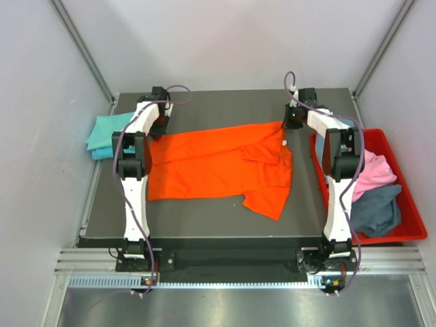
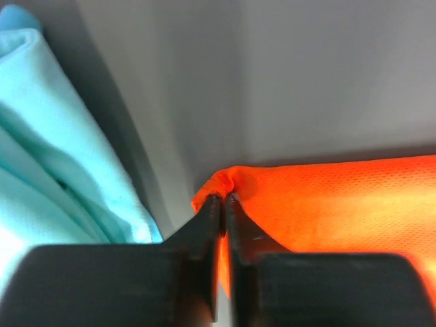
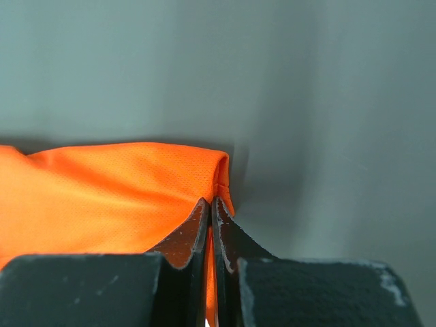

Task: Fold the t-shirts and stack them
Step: Fold the tshirt

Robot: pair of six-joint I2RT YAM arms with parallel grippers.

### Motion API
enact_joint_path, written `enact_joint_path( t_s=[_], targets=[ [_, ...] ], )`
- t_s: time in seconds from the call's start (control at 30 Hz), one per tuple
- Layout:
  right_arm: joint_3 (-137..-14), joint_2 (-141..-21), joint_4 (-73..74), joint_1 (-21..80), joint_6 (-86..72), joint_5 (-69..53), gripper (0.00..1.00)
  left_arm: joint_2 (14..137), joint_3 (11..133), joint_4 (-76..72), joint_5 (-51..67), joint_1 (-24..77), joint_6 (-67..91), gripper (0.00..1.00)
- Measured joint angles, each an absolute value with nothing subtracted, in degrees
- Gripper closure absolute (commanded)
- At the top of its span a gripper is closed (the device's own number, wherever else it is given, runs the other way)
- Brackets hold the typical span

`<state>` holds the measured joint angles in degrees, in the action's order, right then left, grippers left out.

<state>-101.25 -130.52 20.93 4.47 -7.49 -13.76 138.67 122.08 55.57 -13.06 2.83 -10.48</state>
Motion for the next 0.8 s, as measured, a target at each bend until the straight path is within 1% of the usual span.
enact_joint_path(
  t_s=[0.03,0.2,0.47,0.8],
  targets=[
    [-101.3,-130.5,20.9,4.4,-7.4,-13.6,1.0,138.9,122.3,55.5,-13.1,2.9,-10.2,1.0],
    [-101.3,-130.5,20.7,4.3,-6.9,-13.0,1.0,140.3,124.6,55.7,-13.7,3.3,-10.4,1.0],
    [-101.3,-130.5,20.4,4.2,-5.9,-12.2,1.0,145.4,132.9,54.1,-16.2,3.6,-10.6,1.0],
    [-103.6,-131.3,19.8,4.2,-4.0,-10.3,1.0,147.7,136.1,52.4,-18.4,4.4,-10.6,1.0]
  ],
)
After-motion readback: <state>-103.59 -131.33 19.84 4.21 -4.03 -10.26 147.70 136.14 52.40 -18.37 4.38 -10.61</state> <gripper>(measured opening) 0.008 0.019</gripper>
